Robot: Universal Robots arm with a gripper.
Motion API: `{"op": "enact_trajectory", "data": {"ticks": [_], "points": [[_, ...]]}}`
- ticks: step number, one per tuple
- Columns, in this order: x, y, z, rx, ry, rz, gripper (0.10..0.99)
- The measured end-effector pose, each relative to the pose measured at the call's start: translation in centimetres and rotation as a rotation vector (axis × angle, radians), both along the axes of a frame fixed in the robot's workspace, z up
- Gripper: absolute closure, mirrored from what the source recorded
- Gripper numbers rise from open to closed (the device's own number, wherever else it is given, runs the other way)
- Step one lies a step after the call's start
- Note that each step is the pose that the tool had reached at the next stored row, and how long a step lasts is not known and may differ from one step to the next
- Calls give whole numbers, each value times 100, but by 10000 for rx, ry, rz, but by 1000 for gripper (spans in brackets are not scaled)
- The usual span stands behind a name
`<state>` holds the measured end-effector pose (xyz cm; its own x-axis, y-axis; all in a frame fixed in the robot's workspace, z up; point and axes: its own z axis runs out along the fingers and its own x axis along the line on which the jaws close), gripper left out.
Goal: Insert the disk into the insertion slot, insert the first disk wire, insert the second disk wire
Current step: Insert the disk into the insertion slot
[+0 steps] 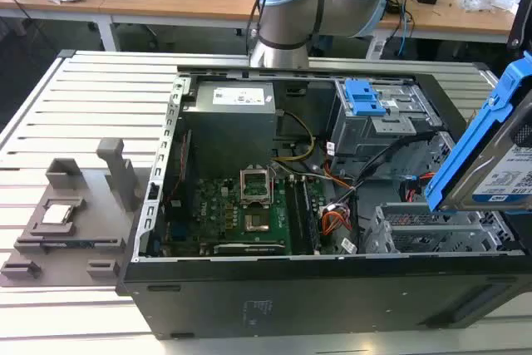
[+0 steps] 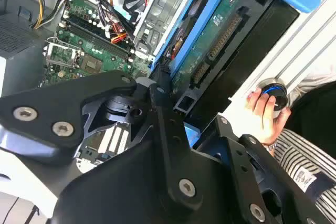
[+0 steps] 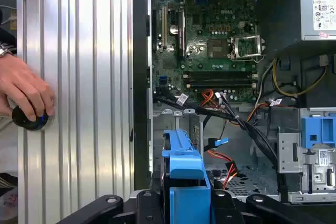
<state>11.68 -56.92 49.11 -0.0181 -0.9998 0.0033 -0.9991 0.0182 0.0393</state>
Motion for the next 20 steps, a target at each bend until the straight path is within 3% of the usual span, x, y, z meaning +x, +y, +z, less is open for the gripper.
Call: {"op": "enact_trajectory", "data": {"ticks": [13,18,20], "points": [[-1,0,-174,11,0,0,725],[-1,0,-273,13,0,0,725],[-42,4,-295,12,1,-1,725]]}}
